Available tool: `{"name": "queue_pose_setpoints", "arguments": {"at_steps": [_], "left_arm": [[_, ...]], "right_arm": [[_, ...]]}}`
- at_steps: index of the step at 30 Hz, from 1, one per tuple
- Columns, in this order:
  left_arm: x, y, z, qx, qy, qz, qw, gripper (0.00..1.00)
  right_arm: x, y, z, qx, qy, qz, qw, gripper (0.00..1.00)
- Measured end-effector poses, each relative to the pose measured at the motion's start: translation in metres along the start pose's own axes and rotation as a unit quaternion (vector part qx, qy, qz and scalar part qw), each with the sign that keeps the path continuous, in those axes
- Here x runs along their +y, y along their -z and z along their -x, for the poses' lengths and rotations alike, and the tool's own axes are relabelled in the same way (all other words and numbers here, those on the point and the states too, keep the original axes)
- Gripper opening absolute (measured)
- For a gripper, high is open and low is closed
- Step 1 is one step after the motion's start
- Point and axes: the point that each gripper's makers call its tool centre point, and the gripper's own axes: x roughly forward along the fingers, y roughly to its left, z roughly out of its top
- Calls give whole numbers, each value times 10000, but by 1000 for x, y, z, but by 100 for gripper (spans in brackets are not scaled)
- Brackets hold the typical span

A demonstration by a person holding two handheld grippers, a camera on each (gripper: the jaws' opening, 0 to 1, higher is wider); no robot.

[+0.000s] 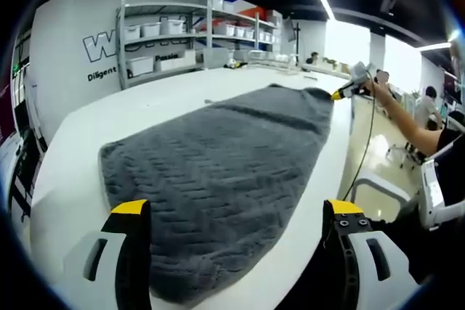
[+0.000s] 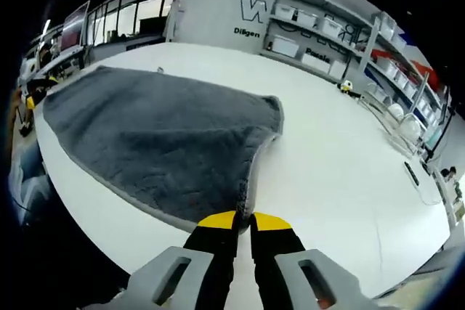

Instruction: Open the folded towel by lifting each exposed corner and separating the folded layers until the towel lies flat within the target outline without major curled edges

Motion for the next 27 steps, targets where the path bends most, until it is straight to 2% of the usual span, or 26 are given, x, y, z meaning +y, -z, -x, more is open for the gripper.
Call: {"name": "queue_pose_setpoints", "arguments": {"at_steps": [3, 10, 15, 22, 27], "left_arm": [[-1, 1, 1, 47, -1, -32, 10000, 96], [-1, 2, 3, 47, -53, -34, 10000, 96], [1, 5, 4, 74, -61, -18, 10000, 96], [12, 3, 16, -78, -348, 38, 9994, 96], [25, 0, 27, -267, -700, 179, 9970, 95]], "right_arm": [[-3, 7, 1, 120, 127, 53, 9998, 3], [-2, 19, 1, 404, 185, 304, 9985, 6], [-11, 18, 5, 462, 454, 530, 9965, 20], [-17, -5, 23, 106, 746, 602, 9953, 44], [1, -20, 26, -108, 698, 730, 9948, 58]]}}
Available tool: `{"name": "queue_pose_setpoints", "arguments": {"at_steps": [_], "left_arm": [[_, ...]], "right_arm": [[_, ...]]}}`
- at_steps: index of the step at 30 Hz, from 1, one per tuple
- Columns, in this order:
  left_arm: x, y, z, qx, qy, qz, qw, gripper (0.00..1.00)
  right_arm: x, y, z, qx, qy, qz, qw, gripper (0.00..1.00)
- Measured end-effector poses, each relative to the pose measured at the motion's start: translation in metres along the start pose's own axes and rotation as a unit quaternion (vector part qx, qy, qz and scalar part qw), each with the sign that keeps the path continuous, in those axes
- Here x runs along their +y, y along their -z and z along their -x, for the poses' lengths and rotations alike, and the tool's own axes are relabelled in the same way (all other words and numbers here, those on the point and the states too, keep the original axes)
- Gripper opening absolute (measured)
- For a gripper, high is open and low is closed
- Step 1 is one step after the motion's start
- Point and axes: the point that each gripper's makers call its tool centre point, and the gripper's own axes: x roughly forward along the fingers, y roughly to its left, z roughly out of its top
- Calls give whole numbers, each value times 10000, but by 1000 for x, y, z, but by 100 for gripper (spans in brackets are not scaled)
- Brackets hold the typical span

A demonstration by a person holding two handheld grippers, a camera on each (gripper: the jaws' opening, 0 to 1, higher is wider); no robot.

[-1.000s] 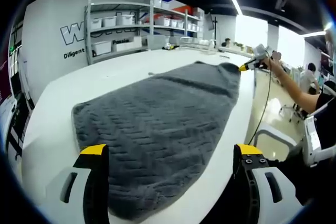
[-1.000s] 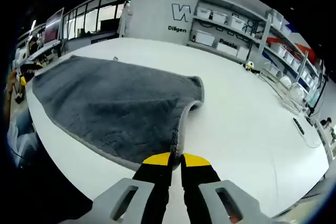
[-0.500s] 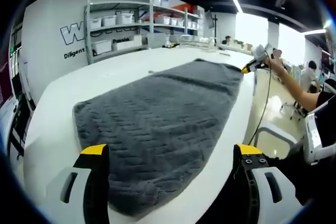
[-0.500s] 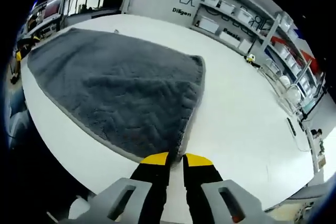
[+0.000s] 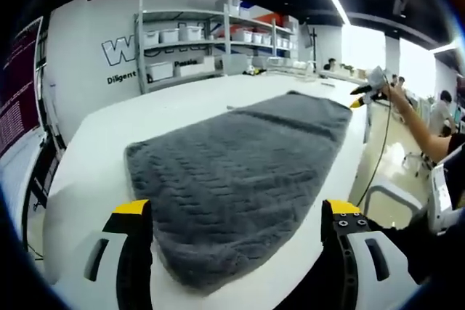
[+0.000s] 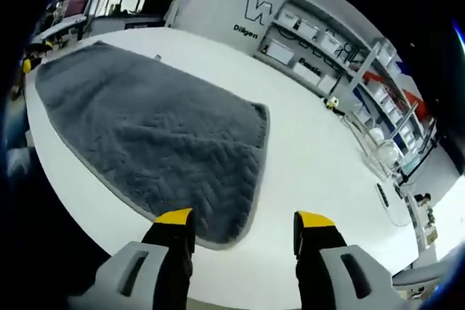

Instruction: Open the folded towel by lifting each exposed corner and separating the folded layers until the towel lies flat within the target outline without major curled edges

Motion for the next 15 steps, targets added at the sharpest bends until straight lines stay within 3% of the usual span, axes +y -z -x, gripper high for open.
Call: {"name": "queue_pose_setpoints", "arguments": {"at_steps": [3, 5, 9, 13, 15], "left_arm": [[3, 5, 4, 67, -77, 8, 9999, 95], [5, 8, 7, 97, -117, 12, 9999, 95], [9, 16, 11, 130, -244, 47, 9996, 92], [16, 25, 22, 49, -453, 154, 9988, 88], [20, 28, 27, -17, -529, 169, 9985, 82]], "right_arm": [[11, -8, -1, -61, -75, 193, 9998, 66], [25, -9, 0, 32, -400, 364, 9985, 69], [36, -22, -3, -138, -463, 358, 9982, 79], [43, -31, -4, -244, -510, 422, 9975, 78], [45, -35, -5, -300, -532, 436, 9972, 77]]}}
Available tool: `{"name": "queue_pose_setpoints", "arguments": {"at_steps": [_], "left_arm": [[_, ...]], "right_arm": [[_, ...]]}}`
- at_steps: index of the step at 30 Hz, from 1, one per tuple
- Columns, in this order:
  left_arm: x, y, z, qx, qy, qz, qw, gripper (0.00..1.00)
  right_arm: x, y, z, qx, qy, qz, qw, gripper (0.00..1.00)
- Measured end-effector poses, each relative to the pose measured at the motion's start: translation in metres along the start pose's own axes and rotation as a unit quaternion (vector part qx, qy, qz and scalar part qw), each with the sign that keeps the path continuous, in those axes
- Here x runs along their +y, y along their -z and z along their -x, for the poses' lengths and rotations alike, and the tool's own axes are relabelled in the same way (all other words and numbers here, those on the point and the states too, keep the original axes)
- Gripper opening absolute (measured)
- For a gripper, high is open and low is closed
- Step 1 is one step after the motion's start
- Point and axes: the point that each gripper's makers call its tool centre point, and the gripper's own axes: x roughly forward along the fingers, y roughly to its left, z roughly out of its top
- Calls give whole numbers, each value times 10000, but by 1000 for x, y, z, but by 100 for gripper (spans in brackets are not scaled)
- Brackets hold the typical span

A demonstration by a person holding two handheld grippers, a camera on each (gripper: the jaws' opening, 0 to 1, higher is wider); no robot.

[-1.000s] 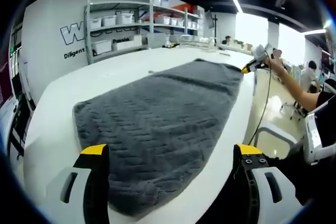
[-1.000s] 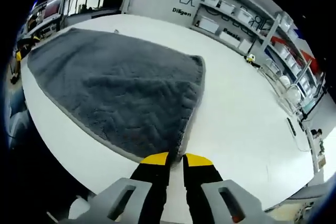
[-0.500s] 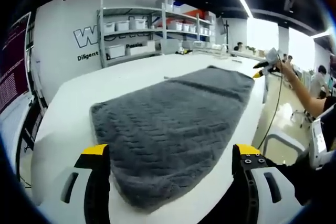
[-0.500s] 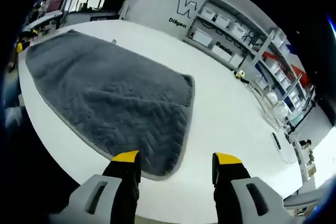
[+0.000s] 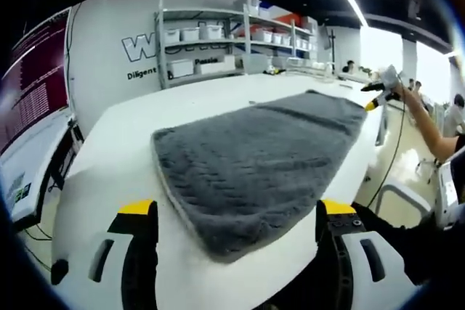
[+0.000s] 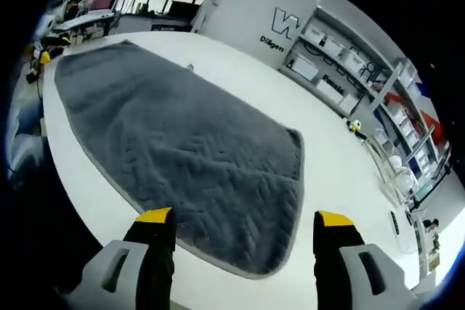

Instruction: Open the folded towel by lifting each exposed corner and separating the folded layers until the towel lies flat within the target outline without major curled edges

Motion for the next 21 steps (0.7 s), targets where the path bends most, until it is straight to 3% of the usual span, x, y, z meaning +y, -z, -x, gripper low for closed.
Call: {"name": "queue_pose_setpoints", "arguments": {"at_steps": [2, 5, 8, 11, 16, 21], "left_arm": [[-1, 4, 2, -86, 62, 3, 9999, 72], [-12, 5, 1, -256, 365, -109, 9989, 46], [-19, 3, -2, -438, 557, -16, 9975, 33], [-20, 9, -9, -310, 633, 24, 9975, 21], [-19, 26, -15, 134, 585, -100, 9981, 17], [-11, 30, -26, 225, 619, 18, 9978, 17]], "right_arm": [[1, -3, -1, -51, -3, 2, 10000, 76], [1, -4, -2, -70, 19, 20, 10000, 74], [3, -3, -3, -66, 11, 20, 10000, 73], [4, -3, -3, -62, 4, 25, 10000, 72], [9, -2, -3, -66, -93, 61, 9999, 71], [10, -1, -4, -59, -95, 74, 9999, 71]]}}
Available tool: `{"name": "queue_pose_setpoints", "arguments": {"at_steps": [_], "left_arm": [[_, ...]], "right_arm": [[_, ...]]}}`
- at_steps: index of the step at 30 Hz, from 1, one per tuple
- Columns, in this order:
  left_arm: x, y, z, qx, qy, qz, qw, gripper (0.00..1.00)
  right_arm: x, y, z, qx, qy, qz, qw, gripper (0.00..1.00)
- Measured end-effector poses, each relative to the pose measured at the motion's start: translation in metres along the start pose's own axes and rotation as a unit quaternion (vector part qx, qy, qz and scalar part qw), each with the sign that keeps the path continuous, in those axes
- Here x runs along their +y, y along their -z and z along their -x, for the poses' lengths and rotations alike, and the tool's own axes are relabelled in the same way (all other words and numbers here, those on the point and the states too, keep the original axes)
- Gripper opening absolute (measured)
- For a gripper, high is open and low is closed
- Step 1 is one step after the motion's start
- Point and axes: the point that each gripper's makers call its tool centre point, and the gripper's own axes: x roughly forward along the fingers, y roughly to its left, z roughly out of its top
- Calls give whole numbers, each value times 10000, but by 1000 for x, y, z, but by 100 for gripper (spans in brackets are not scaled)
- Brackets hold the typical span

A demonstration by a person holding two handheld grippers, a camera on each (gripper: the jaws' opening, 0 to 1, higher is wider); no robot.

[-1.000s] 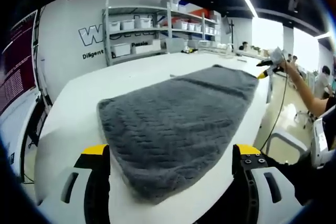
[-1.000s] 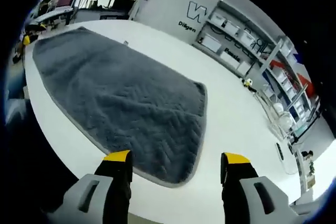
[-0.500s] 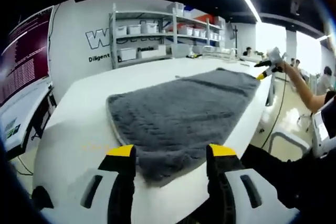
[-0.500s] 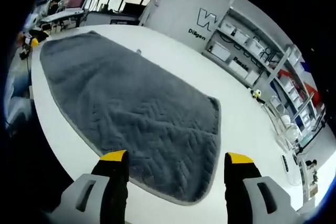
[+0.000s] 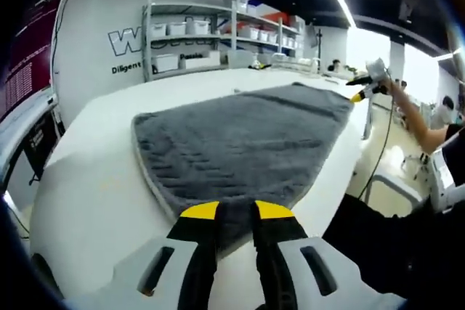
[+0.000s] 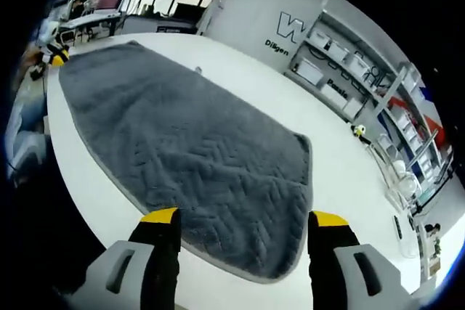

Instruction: Open the folded towel by lifting each exposed corner and separating the folded layers until the towel lies flat within the target outline without major curled edges

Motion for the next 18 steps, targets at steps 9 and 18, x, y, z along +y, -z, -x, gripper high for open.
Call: {"name": "queue_pose_setpoints", "arguments": {"at_steps": [9, 18], "left_arm": [[2, 10, 1, 290, 70, -15, 9996, 17], [4, 5, 6, 478, -127, -359, 9981, 24]], "right_arm": [[-3, 7, -2, 103, -7, -36, 9999, 71], [-4, -3, -2, -10, -18, -74, 10000, 71]]}}
